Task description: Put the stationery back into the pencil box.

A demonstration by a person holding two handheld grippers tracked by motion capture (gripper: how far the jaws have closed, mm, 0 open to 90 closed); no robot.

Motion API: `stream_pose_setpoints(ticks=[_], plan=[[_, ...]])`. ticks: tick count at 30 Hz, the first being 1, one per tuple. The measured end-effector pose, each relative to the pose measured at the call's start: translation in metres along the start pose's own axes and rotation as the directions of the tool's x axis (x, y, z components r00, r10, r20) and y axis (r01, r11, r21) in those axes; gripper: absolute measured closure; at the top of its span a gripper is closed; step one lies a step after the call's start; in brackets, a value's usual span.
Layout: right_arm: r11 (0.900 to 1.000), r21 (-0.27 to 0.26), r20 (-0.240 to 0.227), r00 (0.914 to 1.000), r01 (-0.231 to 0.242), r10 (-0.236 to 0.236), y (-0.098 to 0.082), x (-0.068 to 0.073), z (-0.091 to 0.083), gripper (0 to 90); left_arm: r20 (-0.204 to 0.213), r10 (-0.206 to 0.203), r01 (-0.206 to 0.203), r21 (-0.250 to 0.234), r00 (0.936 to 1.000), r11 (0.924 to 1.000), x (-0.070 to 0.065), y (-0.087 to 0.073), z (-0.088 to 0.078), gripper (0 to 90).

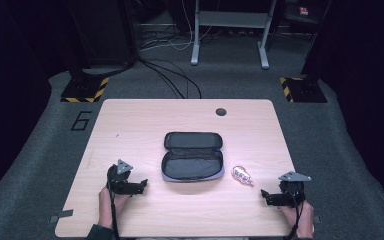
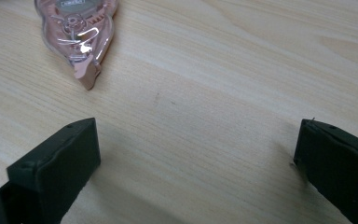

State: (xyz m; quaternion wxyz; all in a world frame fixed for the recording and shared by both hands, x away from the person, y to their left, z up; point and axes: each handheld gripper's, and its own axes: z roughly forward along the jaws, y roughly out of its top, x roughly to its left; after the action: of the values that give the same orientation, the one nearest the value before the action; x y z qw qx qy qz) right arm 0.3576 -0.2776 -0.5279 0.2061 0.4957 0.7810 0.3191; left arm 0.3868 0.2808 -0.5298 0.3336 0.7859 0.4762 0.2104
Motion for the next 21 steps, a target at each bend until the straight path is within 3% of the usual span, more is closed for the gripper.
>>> stream_pose_setpoints(ticks=[2,4,13,16,21], plan=[[1.0,0.01,0.007,0.9999,-0.013,0.013,0.004,0.0,0.001,0.9,-0.002,-0.007,0.007,-0.002,1.0,1.0,-0.001,0.0,0.0,3.8],[0.999,-0.027,-0.022,0.9993,-0.03,0.03,0.01,0.003,-0.004,2.1,-0.002,-0.006,0.006,-0.002,1.0,1.0,-0.001,0.0,0.0,3.8],[0.996,-0.079,-0.089,0.9949,0.04,-0.047,0.036,0.028,-0.011,3.8,-0.005,-0.01,0.01,-0.004,0.9999,0.9999,-0.001,0.0,0.0,3.8],[0.991,-0.103,-0.097,0.9912,0.08,-0.09,0.046,0.039,-0.006,1.7,-0.005,-0.009,0.009,-0.002,1.0,1.0,-0.001,0.0,0.0,3.8],[0.992,-0.089,-0.124,0.9869,0.093,-0.104,0.055,0.051,0.007,0.0,-0.005,-0.013,0.013,-0.005,0.9999,0.9999,-0.001,0.0,0.0,3.8]])
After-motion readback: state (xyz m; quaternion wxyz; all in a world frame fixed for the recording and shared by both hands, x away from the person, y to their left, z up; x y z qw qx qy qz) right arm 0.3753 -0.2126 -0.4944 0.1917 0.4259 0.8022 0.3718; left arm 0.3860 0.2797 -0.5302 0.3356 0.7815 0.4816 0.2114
